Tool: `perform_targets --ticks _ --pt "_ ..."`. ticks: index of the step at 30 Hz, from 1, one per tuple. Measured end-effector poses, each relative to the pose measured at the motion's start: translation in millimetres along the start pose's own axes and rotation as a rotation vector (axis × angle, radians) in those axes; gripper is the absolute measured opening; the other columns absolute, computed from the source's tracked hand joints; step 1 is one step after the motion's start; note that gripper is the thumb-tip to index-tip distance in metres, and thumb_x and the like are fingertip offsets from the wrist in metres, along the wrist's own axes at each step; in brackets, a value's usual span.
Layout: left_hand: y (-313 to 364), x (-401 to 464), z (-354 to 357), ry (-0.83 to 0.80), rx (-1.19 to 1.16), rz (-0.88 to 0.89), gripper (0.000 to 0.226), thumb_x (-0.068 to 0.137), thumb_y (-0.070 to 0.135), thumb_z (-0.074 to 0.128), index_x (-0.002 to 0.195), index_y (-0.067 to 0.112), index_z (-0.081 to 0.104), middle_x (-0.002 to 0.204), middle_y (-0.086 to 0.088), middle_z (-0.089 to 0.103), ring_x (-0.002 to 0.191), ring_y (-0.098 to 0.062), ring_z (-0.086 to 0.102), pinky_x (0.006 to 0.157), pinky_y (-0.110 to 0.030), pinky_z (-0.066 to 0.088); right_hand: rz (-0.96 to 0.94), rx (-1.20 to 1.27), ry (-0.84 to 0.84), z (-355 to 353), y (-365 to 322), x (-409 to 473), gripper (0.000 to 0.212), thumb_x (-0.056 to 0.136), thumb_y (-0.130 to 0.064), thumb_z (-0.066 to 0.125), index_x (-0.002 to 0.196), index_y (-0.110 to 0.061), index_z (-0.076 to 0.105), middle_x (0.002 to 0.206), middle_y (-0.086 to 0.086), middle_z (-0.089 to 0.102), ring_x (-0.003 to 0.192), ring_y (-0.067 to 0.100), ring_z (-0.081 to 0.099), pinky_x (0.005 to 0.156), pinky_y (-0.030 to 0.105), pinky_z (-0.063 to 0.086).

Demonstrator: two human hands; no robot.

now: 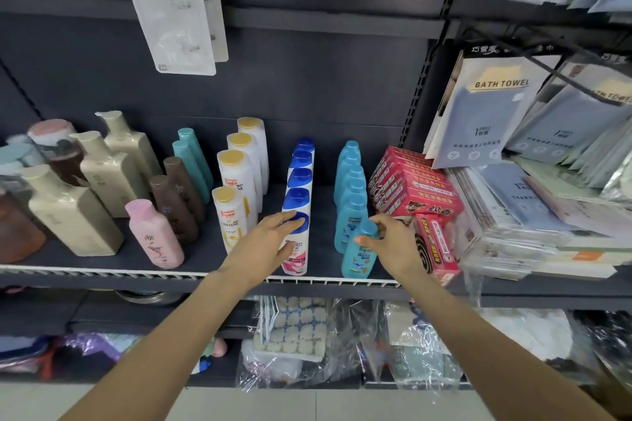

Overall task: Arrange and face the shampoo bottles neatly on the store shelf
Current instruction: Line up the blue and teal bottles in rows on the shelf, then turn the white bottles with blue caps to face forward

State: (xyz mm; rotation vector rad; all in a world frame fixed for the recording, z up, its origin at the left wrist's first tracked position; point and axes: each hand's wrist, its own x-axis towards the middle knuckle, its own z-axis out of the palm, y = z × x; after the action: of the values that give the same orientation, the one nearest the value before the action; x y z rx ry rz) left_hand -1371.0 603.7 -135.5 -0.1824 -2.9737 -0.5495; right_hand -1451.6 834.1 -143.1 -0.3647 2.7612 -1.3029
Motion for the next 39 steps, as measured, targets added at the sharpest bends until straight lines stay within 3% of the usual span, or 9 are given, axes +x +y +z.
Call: perform_targets --ticks 8,13,19,23,30,32,36,39 --pt "4.9 -1.6 4.9 0.002 -0.063 -0.041 0.050 0.096 0.018 0.050 0.143 0.021 0.035 0.152 0.006 0.027 0.138 -0.014 0.029 0.110 -0.024 0.025 -0.004 -0.074 -0.006 3.0 2.1 2.9 0.032 0.079 -0.019 0.075 0.103 -0.006 0.059 0.105 0.009 0.065 0.092 0.018 0.060 0.076 0.025 0.045" --pt "9.1 -3.5 6.5 -0.006 -0.082 -0.081 0.052 0.095 0.015 0.049 0.144 0.022 0.033 0.153 0.007 0.024 0.138 -0.012 0.028 0.109 -0.024 0.028 0.000 -0.089 -0.077 -0.7 3.9 4.6 0.035 0.079 -0.019 0.075 0.105 -0.006 0.057 0.108 0.012 0.063 0.098 0.023 0.061 0.087 0.036 0.050" --pt "16.2 -2.3 4.6 -0.022 -0.089 -0.130 0.054 0.094 0.011 0.050 0.144 0.021 0.033 0.154 0.006 0.023 0.140 -0.013 0.025 0.110 -0.023 0.024 -0.036 -0.101 -0.095 -8.8 -0.4 2.5 0.044 0.080 -0.016 0.073 0.118 -0.007 0.053 0.117 0.012 0.056 0.108 0.023 0.057 0.095 0.034 0.047" --pt "16.9 -6.8 -0.8 0.117 -0.052 -0.134 0.050 0.091 0.010 0.054 0.139 0.017 0.042 0.149 -0.001 0.035 0.136 -0.020 0.032 0.111 -0.029 0.026 -0.192 -0.137 -0.007 -14.0 -21.0 -2.6 0.042 0.086 -0.018 0.067 0.125 -0.011 0.052 0.123 0.006 0.048 0.115 0.018 0.050 0.096 0.024 0.037" --pt "-25.0 -21.8 -26.8 0.293 0.047 -0.163 0.043 0.084 0.005 0.061 0.126 0.007 0.056 0.134 -0.010 0.053 0.122 -0.033 0.048 0.100 -0.041 0.041 -0.347 -0.122 -0.081 15.3 -72.1 5.5 0.053 0.089 -0.021 0.064 0.137 -0.015 0.044 0.133 0.002 0.046 0.123 0.015 0.045 0.102 0.024 0.033" --pt "-42.6 -22.8 -34.7 0.269 0.083 -0.168 0.046 0.085 0.010 0.059 0.130 0.007 0.053 0.137 -0.012 0.050 0.124 -0.034 0.047 0.100 -0.045 0.043 -0.323 -0.143 -0.120 31.6 -81.6 11.5 0.058 0.088 -0.022 0.065 0.140 -0.015 0.040 0.135 0.003 0.046 0.125 0.017 0.044 0.104 0.027 0.035" --pt "-69.3 -21.8 -47.3 0.133 0.117 -0.170 0.058 0.092 0.020 0.054 0.145 0.014 0.031 0.154 -0.003 0.026 0.142 -0.023 0.022 0.112 -0.036 0.025 -0.236 -0.287 -0.263 59.0 -91.3 21.3 0.057 0.088 -0.026 0.065 0.139 -0.012 0.042 0.135 0.007 0.045 0.125 0.022 0.044 0.102 0.030 0.036" --pt "-86.1 -21.1 -53.7 0.045 0.180 -0.132 0.063 0.094 0.024 0.050 0.149 0.019 0.020 0.157 0.003 0.016 0.145 -0.017 0.014 0.113 -0.032 0.022 -0.171 -0.345 -0.293 73.1 -92.6 23.4 0.052 0.087 -0.025 0.066 0.134 -0.012 0.048 0.130 0.008 0.048 0.118 0.023 0.049 0.097 0.029 0.040"
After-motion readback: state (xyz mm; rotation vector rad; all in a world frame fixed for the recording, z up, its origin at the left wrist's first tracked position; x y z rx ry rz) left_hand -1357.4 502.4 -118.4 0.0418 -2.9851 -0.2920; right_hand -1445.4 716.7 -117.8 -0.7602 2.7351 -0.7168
